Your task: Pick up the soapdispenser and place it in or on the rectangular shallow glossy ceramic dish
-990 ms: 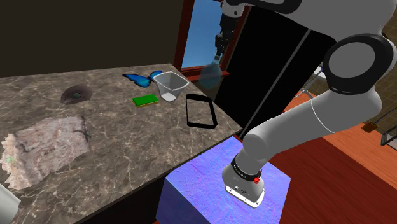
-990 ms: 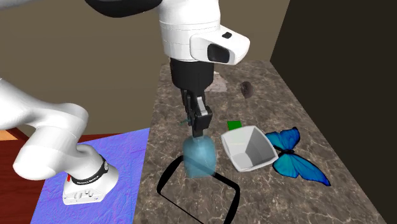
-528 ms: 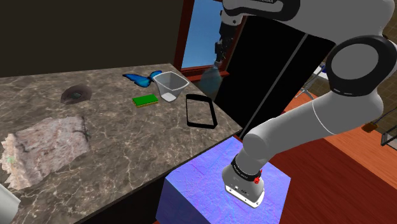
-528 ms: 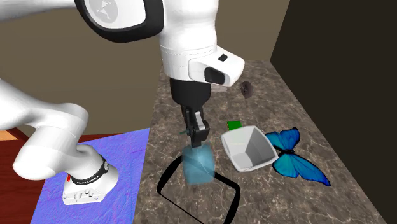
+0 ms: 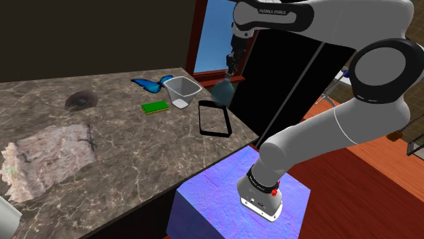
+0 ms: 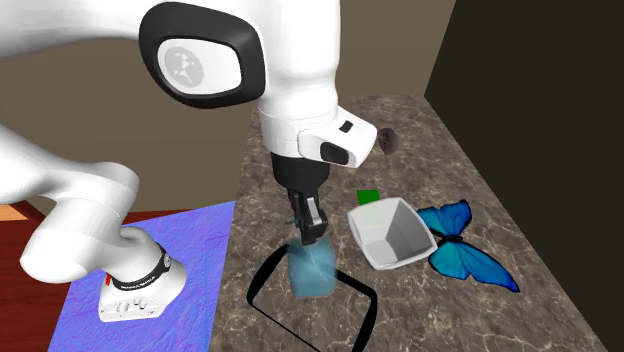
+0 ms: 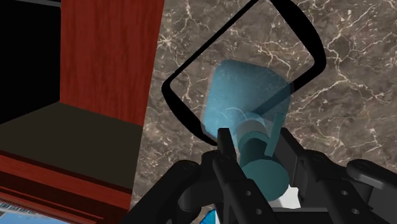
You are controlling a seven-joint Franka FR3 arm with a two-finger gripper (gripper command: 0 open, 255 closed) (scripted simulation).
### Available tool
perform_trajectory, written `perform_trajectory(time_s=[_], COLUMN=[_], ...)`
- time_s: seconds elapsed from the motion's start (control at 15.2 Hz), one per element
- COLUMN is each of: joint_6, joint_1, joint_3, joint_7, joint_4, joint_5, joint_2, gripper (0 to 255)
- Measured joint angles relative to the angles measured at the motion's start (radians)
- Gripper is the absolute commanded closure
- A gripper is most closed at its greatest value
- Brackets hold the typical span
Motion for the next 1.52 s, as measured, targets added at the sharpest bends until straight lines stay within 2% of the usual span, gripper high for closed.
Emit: perform_trajectory(time_s=[0.99,1.45,1.52], joint_6=[0.212,0.23,0.23], joint_1=[-0.007,-0.006,-0.006], joint_3=[-0.016,-0.014,-0.014], joint_7=[0.018,0.024,0.024], joint_4=[-0.188,-0.201,-0.201], joint_5=[-0.017,-0.017,-0.017], joint_2=[0.024,0.03,0.03], gripper=[255,255,0])
